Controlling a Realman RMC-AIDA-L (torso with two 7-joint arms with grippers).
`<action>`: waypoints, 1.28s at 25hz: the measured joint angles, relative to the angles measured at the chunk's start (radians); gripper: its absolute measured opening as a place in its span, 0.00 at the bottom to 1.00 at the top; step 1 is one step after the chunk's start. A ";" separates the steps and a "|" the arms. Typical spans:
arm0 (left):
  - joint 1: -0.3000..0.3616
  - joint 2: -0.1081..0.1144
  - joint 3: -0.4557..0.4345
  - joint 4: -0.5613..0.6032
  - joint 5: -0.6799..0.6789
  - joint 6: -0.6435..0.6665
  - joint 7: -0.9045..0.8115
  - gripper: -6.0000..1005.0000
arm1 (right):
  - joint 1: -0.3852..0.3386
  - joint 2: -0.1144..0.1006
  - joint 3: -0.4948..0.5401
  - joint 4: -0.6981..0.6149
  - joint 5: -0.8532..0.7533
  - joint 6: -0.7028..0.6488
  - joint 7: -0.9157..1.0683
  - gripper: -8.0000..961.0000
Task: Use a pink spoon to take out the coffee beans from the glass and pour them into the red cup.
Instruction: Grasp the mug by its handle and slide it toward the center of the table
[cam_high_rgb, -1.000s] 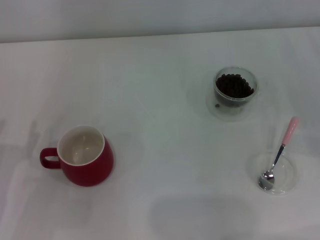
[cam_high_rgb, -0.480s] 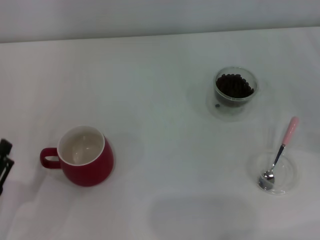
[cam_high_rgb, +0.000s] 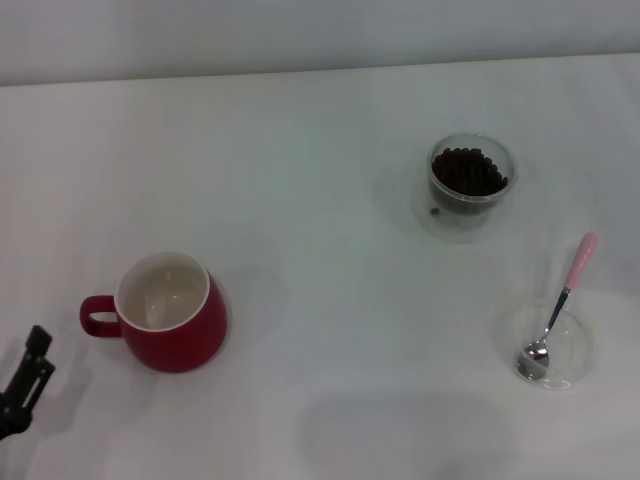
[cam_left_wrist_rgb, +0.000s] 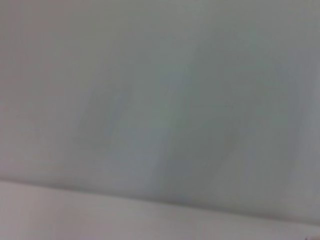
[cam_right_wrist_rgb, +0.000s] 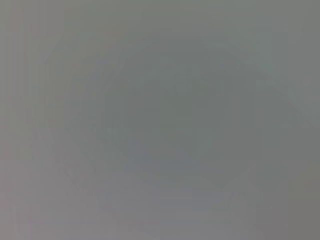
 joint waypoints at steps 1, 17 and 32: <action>-0.006 0.000 0.000 -0.002 0.000 0.017 0.000 0.79 | 0.000 -0.001 0.000 0.000 0.000 -0.001 0.000 0.82; -0.096 0.001 -0.002 -0.013 0.060 0.163 0.000 0.79 | -0.006 0.004 0.002 0.000 0.001 -0.003 -0.001 0.82; -0.127 0.005 -0.003 -0.007 0.060 0.178 0.000 0.68 | -0.004 0.005 0.001 0.000 0.001 -0.003 -0.001 0.82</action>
